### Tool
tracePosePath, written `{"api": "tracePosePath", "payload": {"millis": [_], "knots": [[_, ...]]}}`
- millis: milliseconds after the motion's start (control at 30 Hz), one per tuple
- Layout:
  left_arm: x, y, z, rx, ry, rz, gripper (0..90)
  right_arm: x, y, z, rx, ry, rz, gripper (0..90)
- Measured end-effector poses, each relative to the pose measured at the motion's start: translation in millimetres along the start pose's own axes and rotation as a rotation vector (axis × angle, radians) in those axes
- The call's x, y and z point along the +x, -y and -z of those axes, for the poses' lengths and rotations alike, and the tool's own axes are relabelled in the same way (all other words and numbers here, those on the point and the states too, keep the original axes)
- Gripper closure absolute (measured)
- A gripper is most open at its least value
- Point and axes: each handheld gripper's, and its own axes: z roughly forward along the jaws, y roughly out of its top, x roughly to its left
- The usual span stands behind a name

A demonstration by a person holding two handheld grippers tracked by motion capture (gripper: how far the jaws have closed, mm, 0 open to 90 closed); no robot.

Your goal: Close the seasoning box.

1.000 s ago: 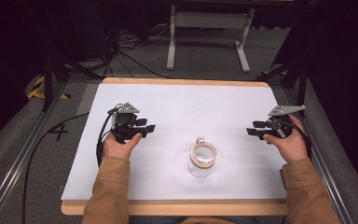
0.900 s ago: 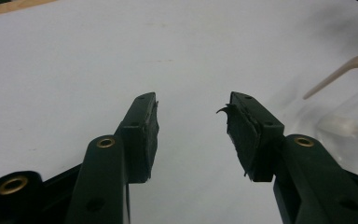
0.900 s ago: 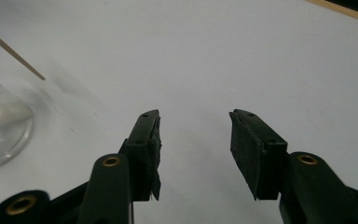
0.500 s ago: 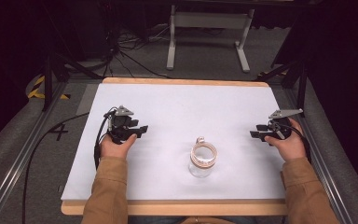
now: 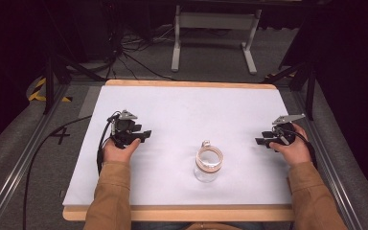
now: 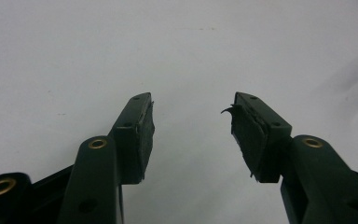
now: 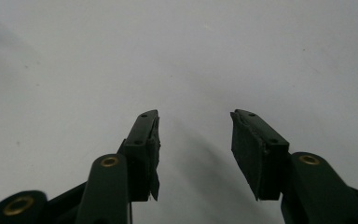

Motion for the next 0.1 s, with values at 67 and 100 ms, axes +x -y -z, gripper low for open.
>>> {"api": "tracePosePath", "payload": {"millis": [67,100], "knots": [[-0.7,-0.2,-0.2,-0.002,0.002,0.005,49.0,0.1,0.0,0.7,-0.001,0.001,-0.005,51.5],[-0.9,-0.3,-0.3,-0.004,0.002,0.007,49.0,0.2,-0.1,0.9,-0.003,0.001,-0.01,51.5]]}}
